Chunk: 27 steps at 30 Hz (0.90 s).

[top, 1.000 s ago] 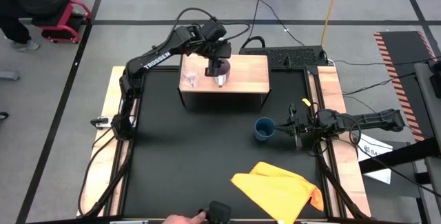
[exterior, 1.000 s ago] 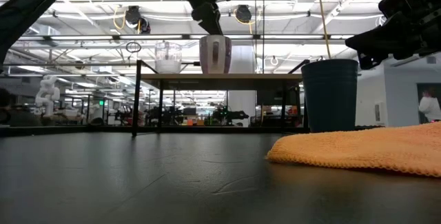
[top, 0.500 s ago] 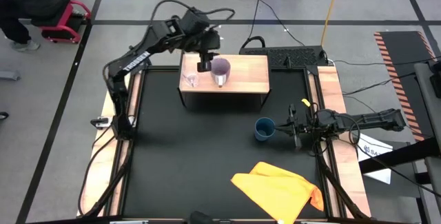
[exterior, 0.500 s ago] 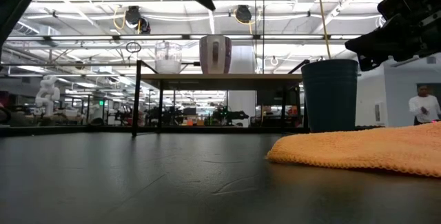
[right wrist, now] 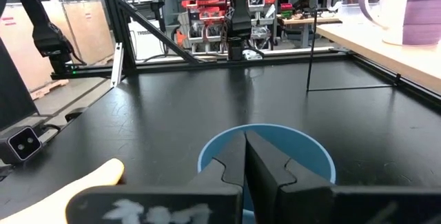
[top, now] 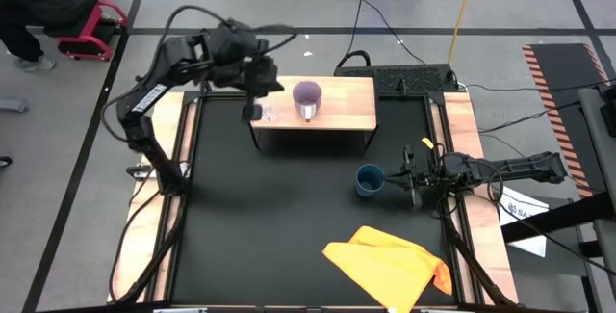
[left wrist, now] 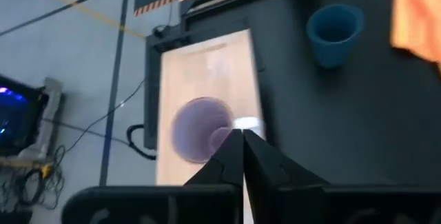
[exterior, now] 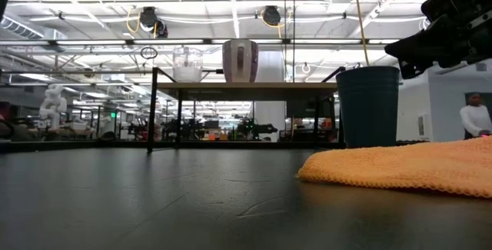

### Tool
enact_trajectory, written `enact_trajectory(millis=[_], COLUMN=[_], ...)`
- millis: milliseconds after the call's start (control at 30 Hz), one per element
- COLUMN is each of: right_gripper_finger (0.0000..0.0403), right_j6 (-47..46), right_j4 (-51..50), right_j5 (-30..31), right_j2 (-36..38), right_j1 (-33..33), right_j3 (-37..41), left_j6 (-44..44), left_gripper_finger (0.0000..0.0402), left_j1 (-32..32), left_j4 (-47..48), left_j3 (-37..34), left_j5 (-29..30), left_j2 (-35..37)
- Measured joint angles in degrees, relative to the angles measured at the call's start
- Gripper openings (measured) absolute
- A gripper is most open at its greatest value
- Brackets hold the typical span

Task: Stack small to large cups/mugs on shelf
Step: Put the dark blue cup on the shelf

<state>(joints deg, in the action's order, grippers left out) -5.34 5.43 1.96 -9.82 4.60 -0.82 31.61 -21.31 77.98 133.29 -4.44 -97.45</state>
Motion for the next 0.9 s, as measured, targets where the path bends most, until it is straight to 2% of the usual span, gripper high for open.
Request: enact_trajectory(millis=[267, 467, 667, 900], right_gripper_finger=[0.0, 0.0, 0.0, 0.0], right_j6=[0.0, 0.0, 0.0, 0.0], right_j4=[0.0, 0.0, 0.0, 0.0], right_j5=[0.0, 0.0, 0.0, 0.0], right_j2=[0.0, 0.0, 0.0, 0.0], right_j1=[0.0, 0.0, 0.0, 0.0], right_j3=[0.0, 0.0, 0.0, 0.0], left_j6=[-2.9, -5.9, -5.2, -3.8], left_gripper_finger=[0.0002, 0.0001, 0.0001, 0.0], left_j1=[6.2, 7.8, 10.4, 16.4], left_j4=[-0.8, -3.1, -1.6, -1.4], left_j3=[0.0, 0.0, 0.0, -0.1], left_j5=[-0.2, 1.6, -4.1, -0.4], left_j2=[4.0, 4.7, 5.4, 5.3])
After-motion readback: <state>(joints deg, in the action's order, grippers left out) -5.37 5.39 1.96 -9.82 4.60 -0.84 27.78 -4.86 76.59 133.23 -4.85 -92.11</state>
